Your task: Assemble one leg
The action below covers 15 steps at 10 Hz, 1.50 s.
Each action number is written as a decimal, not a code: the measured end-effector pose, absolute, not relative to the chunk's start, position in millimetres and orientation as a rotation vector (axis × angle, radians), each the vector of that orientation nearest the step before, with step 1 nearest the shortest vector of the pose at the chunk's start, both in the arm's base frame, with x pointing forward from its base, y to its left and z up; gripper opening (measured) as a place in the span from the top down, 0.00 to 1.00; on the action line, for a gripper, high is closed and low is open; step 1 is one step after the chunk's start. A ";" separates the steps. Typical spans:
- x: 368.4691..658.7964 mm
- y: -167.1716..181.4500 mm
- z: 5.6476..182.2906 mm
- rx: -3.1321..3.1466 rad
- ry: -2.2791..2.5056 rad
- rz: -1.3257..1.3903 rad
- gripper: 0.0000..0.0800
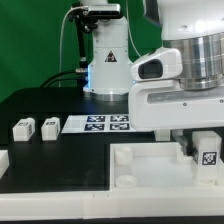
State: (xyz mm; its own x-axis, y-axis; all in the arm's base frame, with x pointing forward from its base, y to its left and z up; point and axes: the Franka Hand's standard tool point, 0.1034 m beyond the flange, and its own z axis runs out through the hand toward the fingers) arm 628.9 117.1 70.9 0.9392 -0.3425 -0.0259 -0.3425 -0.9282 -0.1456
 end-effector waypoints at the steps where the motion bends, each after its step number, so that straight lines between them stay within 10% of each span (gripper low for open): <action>1: 627.8 112.8 69.5 -2.934 0.615 0.012 0.62; 11: 629.7 112.5 67.7 -2.112 2.025 0.205 0.63; 14: 629.4 120.8 66.3 -2.406 1.662 0.117 0.22; 15: 628.5 125.0 66.6 -2.556 1.449 0.079 0.22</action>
Offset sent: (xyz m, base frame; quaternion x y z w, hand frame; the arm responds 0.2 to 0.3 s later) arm 0.0101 -0.0007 -0.0008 0.0185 0.0048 0.3676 0.9298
